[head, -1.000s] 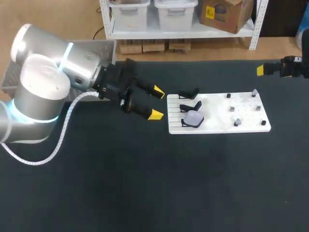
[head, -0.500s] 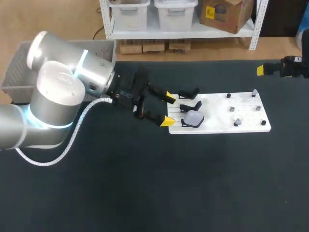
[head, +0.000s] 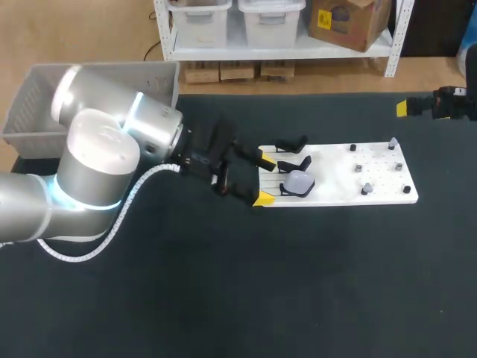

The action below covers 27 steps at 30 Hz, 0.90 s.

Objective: Pick up each earbud case from the left stands, insert the matching earbuds, close the lid, and place the case in the box.

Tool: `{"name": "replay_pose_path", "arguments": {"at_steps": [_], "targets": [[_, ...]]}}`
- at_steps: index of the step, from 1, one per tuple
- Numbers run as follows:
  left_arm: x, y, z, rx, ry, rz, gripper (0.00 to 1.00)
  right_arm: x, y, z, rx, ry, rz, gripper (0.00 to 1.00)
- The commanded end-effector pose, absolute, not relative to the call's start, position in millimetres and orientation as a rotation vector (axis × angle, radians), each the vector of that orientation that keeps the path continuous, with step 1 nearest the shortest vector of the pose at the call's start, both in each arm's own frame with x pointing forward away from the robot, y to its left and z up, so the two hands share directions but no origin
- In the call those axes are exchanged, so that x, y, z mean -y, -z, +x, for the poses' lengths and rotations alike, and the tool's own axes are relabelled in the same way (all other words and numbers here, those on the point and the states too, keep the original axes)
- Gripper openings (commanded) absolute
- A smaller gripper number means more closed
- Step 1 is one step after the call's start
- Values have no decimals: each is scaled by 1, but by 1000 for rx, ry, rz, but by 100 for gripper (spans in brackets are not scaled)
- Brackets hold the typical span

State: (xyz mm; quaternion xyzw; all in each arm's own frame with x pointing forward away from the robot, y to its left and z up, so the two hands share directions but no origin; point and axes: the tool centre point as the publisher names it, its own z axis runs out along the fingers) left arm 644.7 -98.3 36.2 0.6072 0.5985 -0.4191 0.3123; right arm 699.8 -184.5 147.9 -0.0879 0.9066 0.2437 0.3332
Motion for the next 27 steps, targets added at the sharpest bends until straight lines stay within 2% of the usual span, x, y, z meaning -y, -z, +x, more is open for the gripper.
{"name": "replay_pose_path", "arguments": {"at_steps": [1, 13, 14, 16, 17, 20, 27], "targets": [[107, -27, 651, -1575, 1105, 1603, 100, 184, -149, 699, -2369, -630, -228, 100], [121, -24, 660, -1575, 1088, 1627, 100, 184, -149, 699, -2369, -630, -228, 100], [122, -23, 660, -1575, 1090, 1629, 96, 184, -149, 699, -2369, -630, -228, 100], [124, -22, 660, -1576, 1092, 1634, 66, 184, -149, 699, -2369, -630, -228, 100], [124, -22, 660, -1576, 1093, 1635, 65, 184, -149, 699, -2369, -630, -228, 100], [126, -21, 660, -1577, 1097, 1637, 84, 184, -149, 699, -2369, -630, -228, 100], [127, -19, 661, -1585, 1097, 1635, 80, 184, -149, 699, -2369, -630, -228, 100]]}}
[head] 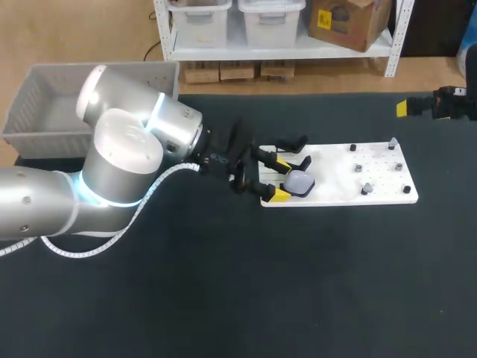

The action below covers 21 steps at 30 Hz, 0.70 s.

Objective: Pick up each earbud case from the left stands, insert the matching earbuds, close the lid, and place the case in the box.

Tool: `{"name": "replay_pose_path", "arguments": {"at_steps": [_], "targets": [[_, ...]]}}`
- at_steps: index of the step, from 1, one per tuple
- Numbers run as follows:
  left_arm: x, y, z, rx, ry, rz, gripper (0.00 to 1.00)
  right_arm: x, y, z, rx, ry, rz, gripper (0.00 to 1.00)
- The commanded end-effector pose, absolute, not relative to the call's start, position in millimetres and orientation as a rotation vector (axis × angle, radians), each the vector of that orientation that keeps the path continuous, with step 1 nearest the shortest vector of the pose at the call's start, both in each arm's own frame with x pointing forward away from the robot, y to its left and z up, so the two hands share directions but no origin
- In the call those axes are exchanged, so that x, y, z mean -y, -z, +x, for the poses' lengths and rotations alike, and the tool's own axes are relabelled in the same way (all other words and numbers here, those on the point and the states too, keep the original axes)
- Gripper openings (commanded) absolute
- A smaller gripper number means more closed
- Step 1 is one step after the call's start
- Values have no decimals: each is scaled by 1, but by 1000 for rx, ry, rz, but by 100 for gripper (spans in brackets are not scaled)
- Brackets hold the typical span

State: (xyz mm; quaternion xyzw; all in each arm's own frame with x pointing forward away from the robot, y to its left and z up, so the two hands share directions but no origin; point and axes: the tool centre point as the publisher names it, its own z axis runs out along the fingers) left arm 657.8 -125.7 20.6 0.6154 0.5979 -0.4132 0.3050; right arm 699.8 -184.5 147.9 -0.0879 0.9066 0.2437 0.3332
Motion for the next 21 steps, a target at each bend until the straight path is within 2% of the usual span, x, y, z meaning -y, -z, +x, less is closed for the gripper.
{"name": "replay_pose_path", "arguments": {"at_steps": [1, 21], "targets": [[128, -19, 661, -1587, 1097, 1634, 79, 184, -149, 699, -2369, -630, -228, 100], [133, -16, 660, -1591, 1110, 1622, 62, 184, -149, 699, -2369, -630, -228, 100]]}}
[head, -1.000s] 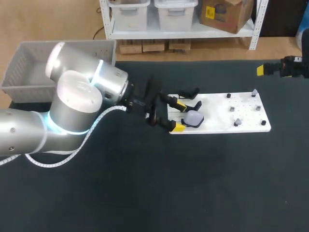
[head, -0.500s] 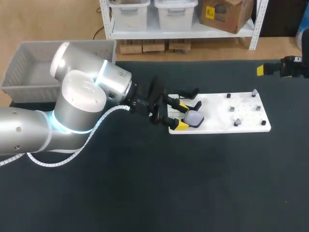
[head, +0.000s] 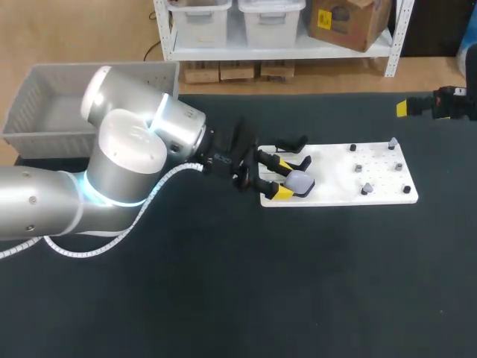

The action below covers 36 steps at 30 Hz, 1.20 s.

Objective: Pick up each earbud case from the left stands, insert the matching earbuds, close the lid, and place the case in the box.

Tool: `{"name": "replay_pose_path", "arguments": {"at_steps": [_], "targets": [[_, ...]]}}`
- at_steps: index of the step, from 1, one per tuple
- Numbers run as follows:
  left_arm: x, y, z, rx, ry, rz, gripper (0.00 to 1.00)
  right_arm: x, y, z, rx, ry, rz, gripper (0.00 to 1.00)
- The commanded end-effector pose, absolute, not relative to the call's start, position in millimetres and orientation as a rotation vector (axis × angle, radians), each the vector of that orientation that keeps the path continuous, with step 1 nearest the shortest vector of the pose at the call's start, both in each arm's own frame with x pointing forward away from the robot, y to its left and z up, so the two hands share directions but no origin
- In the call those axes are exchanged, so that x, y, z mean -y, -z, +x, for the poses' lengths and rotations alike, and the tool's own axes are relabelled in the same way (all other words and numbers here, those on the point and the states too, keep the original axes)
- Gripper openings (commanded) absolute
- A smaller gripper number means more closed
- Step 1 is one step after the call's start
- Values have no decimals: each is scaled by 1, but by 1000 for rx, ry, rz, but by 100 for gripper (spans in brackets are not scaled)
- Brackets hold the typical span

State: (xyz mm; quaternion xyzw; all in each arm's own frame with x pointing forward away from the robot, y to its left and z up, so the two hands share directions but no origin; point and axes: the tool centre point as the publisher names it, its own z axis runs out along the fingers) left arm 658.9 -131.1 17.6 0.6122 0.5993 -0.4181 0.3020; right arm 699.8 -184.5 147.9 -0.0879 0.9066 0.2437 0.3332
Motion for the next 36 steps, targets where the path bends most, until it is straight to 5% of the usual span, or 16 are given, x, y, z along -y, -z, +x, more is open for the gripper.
{"name": "replay_pose_path", "arguments": {"at_steps": [1, 16, 23, 25, 26, 36], "targets": [[133, -15, 659, -1591, 1111, 1622, 64, 184, -149, 699, -2369, -630, -228, 100], [141, -15, 658, -1588, 1104, 1622, 58, 184, -149, 699, -2369, -630, -228, 100], [144, -12, 656, -1591, 1105, 1630, 43, 184, -149, 699, -2369, -630, -228, 100], [144, -12, 656, -1592, 1101, 1631, 8, 184, -149, 699, -2369, -630, -228, 100], [144, -12, 655, -1593, 1097, 1632, 0, 184, -149, 699, -2369, -630, -228, 100], [123, -59, 642, -1491, 1053, 1598, 0, 184, -149, 699, -2369, -630, -228, 100]]}}
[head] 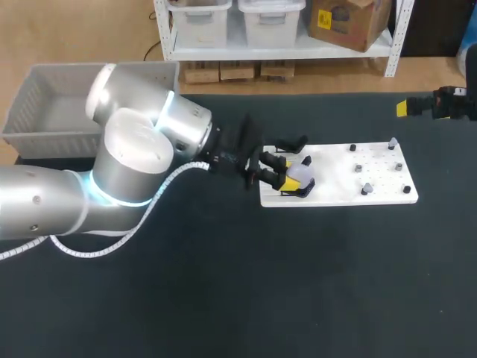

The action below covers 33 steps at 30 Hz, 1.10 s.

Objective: Pick up each earbud case from the left stands, insert the matching earbuds, close the lid, and place the case in the box.

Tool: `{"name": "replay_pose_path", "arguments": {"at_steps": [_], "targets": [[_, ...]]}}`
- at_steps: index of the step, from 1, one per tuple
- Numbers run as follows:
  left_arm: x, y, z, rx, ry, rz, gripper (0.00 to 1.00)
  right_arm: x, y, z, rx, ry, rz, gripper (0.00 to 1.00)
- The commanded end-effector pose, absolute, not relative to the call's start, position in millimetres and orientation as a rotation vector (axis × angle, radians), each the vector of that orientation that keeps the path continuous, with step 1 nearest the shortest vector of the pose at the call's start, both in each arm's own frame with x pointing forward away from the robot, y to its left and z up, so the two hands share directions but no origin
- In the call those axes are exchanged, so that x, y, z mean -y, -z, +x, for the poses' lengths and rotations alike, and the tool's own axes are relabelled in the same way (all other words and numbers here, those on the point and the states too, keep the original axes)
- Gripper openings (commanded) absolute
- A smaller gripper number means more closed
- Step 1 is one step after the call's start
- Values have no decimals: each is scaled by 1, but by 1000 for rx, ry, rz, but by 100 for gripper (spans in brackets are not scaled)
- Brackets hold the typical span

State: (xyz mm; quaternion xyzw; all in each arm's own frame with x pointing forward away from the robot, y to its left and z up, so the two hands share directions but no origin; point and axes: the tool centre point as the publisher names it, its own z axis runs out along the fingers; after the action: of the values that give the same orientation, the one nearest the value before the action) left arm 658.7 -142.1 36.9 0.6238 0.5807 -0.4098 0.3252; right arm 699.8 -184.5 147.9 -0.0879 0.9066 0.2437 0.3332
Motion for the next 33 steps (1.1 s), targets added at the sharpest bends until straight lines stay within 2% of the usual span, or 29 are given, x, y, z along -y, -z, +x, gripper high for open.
{"name": "replay_pose_path", "arguments": {"at_steps": [1, 13, 33], "targets": [[120, -66, 641, -1471, 1066, 1587, 0, 184, -149, 699, -2369, -630, -228, 100], [120, -109, 647, -1215, 1317, 1452, 0, 184, -149, 699, -2369, -630, -228, 100], [123, -120, 650, -1203, 1287, 1412, 0, 184, -149, 699, -2369, -630, -228, 100]]}}
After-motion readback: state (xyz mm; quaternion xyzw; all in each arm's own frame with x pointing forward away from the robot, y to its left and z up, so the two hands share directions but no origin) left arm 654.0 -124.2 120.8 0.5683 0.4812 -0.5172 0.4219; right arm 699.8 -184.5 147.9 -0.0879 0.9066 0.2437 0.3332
